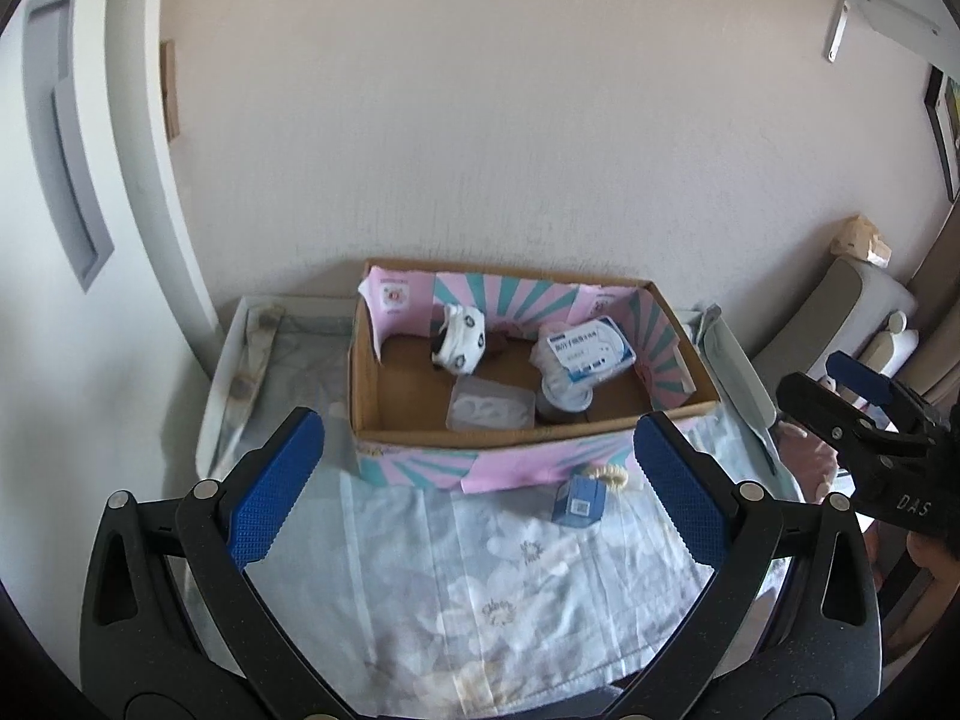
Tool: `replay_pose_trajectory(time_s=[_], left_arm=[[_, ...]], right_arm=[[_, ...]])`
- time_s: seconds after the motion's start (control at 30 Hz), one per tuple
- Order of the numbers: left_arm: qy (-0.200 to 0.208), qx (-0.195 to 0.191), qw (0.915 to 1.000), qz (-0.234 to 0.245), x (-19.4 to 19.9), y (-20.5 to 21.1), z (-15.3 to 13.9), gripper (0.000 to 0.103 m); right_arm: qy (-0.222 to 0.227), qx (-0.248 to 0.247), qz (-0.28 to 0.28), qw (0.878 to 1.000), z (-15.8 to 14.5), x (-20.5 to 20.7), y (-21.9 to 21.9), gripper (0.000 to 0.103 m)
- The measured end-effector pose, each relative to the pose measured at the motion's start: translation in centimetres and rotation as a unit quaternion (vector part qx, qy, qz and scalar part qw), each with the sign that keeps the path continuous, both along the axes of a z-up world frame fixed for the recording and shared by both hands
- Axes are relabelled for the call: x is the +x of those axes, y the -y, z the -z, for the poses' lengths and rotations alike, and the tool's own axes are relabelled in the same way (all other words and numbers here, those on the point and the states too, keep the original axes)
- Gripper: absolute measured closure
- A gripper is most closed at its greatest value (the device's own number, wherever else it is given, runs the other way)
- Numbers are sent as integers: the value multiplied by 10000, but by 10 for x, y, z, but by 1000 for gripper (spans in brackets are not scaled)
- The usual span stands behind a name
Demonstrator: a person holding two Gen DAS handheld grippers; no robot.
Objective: Organize objects
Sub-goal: 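Move both tools back toward the blue box and hair tie on the bed, then grasp the small blue box with left tool while right tool grasps the beige hair tie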
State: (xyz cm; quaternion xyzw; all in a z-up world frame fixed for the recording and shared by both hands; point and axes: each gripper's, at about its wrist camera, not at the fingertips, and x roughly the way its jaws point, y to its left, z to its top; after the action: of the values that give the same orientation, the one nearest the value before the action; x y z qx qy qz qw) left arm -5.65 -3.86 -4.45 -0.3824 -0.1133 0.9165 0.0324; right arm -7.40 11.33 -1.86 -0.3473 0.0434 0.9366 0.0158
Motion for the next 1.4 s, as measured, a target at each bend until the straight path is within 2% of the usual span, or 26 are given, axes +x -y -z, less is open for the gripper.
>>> replay_pose_trajectory(time_s=[0.27,0.4,0.5,0.57,0.7,0.8,0.9,0.97,1.03,1.1,1.17,1.27,1.4], left_arm=[[126,44,9998,-135,11,-13,14,0],[233,59,9993,-291,10,-21,21,0],[214,63,9991,-355,9,-27,25,0],[195,87,9994,-283,8,-34,31,0],[210,241,9995,-85,4,-48,57,0],[296,233,9992,116,0,-65,87,0],[352,232,9984,380,-8,-84,121,2],[415,222,9975,524,-14,-91,138,9],[484,237,9964,654,-21,-98,156,14],[509,246,9956,749,-27,-102,166,15],[501,253,9945,880,-33,-107,175,25],[519,203,9926,1076,-42,-112,181,32],[530,226,9894,1333,-50,-116,187,42]], right_arm=[[108,-113,-366,9992,14,4,-17,0],[148,-252,-901,9955,20,3,-30,0],[280,-531,-1384,9886,30,0,-42,0],[417,-745,-1682,9820,43,-4,-51,0],[724,-891,-1918,9747,80,-13,-59,2],[983,-1143,-1987,9684,115,-22,-61,13],[1150,-1435,-1925,9639,145,-30,-61,18],[1258,-1718,-1824,9599,160,-36,-61,25],[1325,-1989,-1564,9583,172,-42,-63,28],[1309,-2204,-1269,9582,179,-46,-63,29],[1302,-2287,-939,9602,182,-49,-62,31],[1409,-2492,-411,9573,188,-55,-60,32],[1540,-2640,-46,9521,196,-62,-55,36]])
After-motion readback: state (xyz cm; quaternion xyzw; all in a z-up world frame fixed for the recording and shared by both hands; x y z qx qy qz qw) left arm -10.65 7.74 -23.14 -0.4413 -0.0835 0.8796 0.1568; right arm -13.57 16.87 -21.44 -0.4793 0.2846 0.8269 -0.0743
